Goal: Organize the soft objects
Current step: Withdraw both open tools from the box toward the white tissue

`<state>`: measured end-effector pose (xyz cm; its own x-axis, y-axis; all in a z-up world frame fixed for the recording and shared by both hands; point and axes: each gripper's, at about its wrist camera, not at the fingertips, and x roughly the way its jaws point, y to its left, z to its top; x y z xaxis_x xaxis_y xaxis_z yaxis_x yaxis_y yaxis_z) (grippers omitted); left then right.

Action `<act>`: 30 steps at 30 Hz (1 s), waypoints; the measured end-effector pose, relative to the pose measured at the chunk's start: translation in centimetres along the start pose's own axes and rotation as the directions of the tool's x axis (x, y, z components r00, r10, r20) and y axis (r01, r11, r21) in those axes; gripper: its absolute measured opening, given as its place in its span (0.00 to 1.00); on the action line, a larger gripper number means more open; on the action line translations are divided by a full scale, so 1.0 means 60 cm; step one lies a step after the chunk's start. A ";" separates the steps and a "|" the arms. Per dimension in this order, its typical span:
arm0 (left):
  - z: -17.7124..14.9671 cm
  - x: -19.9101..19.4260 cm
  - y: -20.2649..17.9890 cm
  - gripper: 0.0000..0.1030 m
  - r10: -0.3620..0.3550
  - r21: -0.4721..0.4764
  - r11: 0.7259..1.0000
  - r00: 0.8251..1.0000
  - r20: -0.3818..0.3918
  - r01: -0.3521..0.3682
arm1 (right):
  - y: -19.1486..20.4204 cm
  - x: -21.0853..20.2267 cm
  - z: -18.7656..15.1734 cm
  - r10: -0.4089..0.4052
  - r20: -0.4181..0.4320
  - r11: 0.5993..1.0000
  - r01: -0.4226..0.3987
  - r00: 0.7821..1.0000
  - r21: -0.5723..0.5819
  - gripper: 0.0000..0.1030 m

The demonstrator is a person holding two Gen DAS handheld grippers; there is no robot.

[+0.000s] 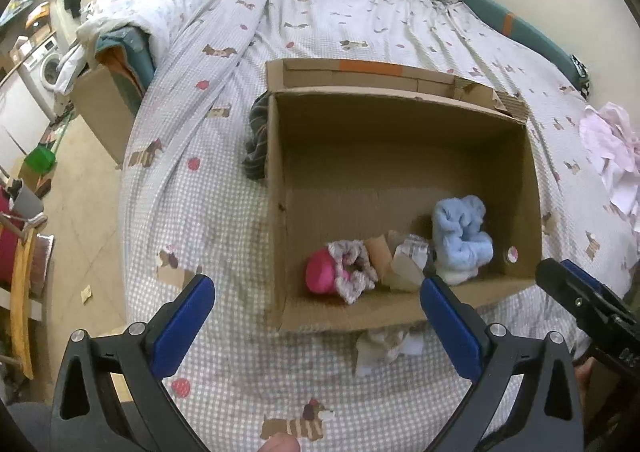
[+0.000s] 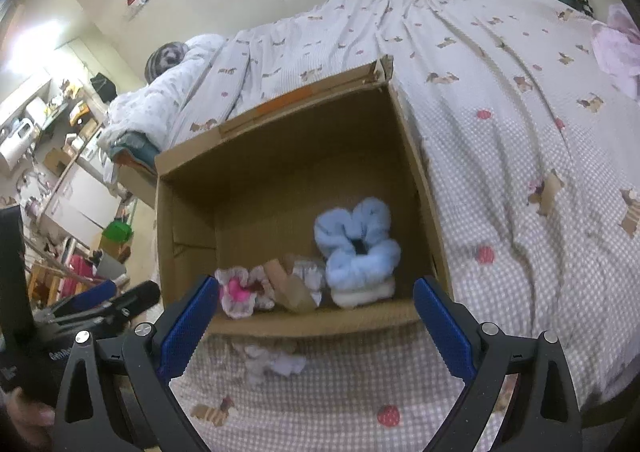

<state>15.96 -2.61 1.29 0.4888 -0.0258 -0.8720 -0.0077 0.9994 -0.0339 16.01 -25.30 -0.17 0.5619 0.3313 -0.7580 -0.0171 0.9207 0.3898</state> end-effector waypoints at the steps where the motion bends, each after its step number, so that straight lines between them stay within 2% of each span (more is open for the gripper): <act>1: -0.005 -0.002 0.004 0.99 -0.005 -0.002 1.000 1.000 -0.002 0.005 | 0.002 -0.001 -0.006 -0.006 -0.004 1.000 0.006 1.000 -0.007 1.00; 6: -0.046 -0.017 0.027 0.99 -0.021 0.010 1.000 1.000 0.001 0.021 | 0.010 -0.003 -0.036 -0.015 -0.035 1.000 0.015 0.999 -0.014 1.00; 10: -0.080 -0.030 0.043 0.99 0.014 0.032 0.999 1.000 0.012 -0.014 | 0.012 -0.003 -0.069 -0.020 -0.062 1.000 0.020 0.998 -0.011 1.00; 13: -0.098 -0.027 0.055 0.99 0.023 0.013 1.000 1.000 0.009 -0.023 | 0.004 0.011 -0.095 -0.047 -0.122 0.999 0.049 0.991 0.009 1.00; 18: -0.126 0.000 0.073 0.99 0.007 -0.062 0.998 0.999 -0.034 -0.009 | -0.024 0.036 -0.135 -0.024 -0.205 0.993 0.047 0.978 0.105 1.00; 21: -0.129 0.015 0.079 0.99 -0.044 -0.108 0.993 0.997 -0.063 0.037 | -0.017 0.044 -0.143 -0.034 -0.223 0.995 0.053 0.974 0.079 1.00; 26: -0.127 0.032 0.075 0.99 -0.004 -0.100 0.995 0.996 -0.087 -0.005 | 0.012 0.067 -0.143 0.000 -0.261 1.000 0.007 0.965 0.024 0.92; 30: -0.132 0.045 0.085 0.99 -0.046 -0.146 0.989 0.990 -0.134 0.026 | 0.038 0.093 -0.134 0.033 -0.280 0.999 -0.033 0.959 0.003 0.87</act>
<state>10.35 2.25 -5.09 0.3673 -0.0746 -0.9271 -0.1220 0.9843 -0.1276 12.46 -19.73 -7.69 0.3065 0.4061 -0.8609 -0.0330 0.9084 0.4168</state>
